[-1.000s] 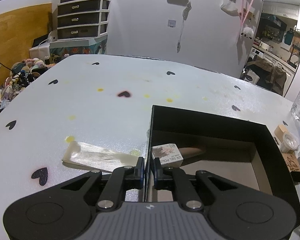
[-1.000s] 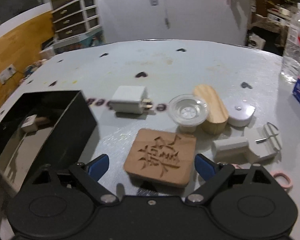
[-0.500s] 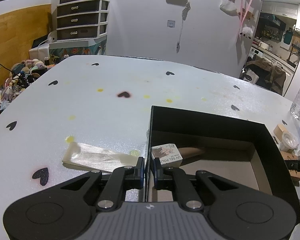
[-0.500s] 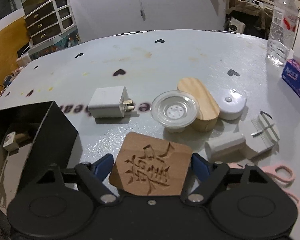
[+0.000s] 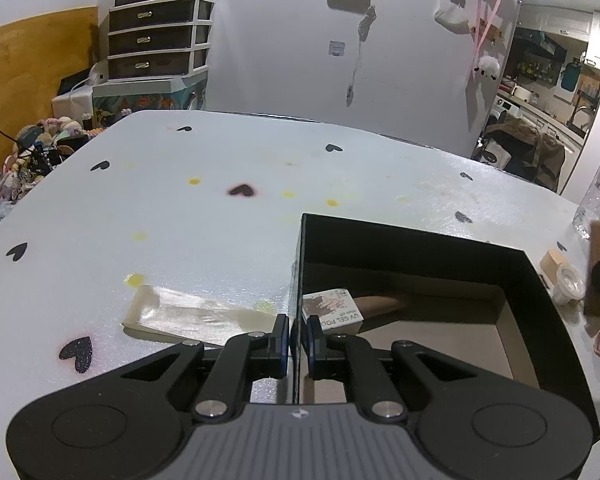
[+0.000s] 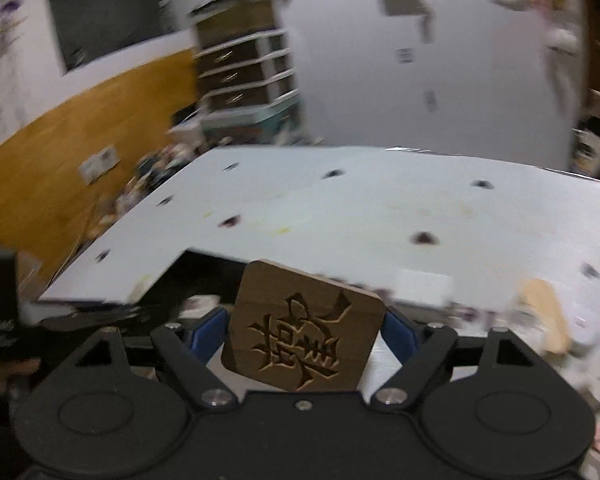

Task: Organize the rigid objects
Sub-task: 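Lower the wooden block into the black box and release it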

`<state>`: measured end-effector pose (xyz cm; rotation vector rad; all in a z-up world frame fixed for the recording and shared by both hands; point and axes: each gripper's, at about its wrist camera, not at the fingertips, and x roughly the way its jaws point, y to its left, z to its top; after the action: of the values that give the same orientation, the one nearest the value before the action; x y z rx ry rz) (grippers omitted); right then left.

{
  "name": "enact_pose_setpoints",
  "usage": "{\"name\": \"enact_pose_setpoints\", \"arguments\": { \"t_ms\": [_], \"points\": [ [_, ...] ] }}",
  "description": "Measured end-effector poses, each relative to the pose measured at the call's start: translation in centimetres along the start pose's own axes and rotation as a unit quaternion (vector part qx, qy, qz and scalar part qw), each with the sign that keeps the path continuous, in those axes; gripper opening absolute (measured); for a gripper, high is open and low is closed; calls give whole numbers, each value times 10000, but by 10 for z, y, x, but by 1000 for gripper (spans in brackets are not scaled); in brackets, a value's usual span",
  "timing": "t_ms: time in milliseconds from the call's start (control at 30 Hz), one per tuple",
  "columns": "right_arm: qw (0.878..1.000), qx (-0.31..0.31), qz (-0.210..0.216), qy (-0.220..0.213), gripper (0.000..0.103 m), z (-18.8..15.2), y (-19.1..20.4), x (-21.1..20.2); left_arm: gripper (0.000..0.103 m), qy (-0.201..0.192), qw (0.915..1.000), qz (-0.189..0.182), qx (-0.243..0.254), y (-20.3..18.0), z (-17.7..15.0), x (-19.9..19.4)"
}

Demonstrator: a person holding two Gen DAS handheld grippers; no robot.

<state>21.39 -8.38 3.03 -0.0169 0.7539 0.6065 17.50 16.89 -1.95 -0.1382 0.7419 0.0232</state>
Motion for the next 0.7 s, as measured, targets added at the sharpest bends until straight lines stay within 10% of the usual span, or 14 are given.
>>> {"name": "enact_pose_setpoints", "arguments": {
  "t_ms": [367,700],
  "points": [
    [9913,-295,258,1256,83,1,48,83,8,95,9996,-219,-144,8,4,1],
    [9857,-206,831,1455,87,-9,60,98,8,150,9992,-320,-196,12,7,1]
  ]
}}
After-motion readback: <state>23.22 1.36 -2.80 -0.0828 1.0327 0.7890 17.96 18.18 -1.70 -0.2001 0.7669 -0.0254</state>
